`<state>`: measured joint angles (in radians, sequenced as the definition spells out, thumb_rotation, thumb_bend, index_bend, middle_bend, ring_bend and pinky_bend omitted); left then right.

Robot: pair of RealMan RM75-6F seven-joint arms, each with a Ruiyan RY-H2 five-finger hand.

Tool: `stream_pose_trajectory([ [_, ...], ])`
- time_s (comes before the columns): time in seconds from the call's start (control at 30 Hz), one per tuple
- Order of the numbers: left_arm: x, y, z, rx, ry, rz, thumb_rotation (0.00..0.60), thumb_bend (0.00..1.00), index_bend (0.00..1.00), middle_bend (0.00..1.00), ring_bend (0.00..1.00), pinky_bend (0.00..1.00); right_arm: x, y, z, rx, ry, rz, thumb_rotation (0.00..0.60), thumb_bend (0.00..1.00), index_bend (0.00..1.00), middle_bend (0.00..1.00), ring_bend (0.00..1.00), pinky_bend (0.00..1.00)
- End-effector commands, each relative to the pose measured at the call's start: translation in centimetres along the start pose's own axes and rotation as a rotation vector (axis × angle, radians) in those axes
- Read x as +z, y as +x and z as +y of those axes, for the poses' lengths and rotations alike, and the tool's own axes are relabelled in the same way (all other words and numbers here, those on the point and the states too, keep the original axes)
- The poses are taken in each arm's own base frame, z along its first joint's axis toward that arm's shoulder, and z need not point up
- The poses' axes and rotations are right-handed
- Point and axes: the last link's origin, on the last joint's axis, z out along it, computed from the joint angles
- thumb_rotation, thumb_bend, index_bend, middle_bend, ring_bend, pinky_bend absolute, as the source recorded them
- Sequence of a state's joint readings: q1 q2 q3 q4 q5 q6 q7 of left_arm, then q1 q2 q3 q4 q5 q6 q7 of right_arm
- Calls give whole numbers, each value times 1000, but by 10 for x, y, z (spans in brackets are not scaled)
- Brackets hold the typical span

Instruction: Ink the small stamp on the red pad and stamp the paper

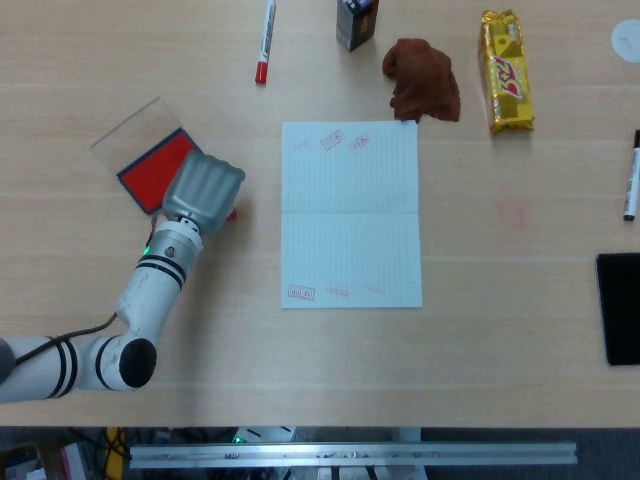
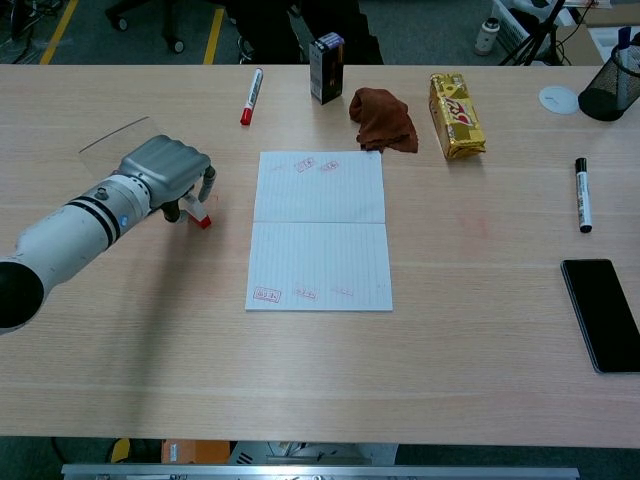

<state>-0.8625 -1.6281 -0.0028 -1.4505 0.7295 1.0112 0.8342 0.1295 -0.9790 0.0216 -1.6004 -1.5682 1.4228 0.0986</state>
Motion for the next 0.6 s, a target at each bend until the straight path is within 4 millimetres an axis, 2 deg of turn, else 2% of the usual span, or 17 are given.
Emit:
stream_pose_trajectory([
  [0.03, 0, -1, 0, 0, -2, 2, 600, 243, 500, 1000, 1000, 1000, 0, 0, 0, -1, 0, -1, 600, 194, 69, 175, 87, 155],
  [0.6, 0, -6, 3, 17, -28, 13, 600, 243, 513, 1000, 1000, 1000, -1, 0, 0, -1, -4, -2, 600, 194, 69, 175, 87, 155],
])
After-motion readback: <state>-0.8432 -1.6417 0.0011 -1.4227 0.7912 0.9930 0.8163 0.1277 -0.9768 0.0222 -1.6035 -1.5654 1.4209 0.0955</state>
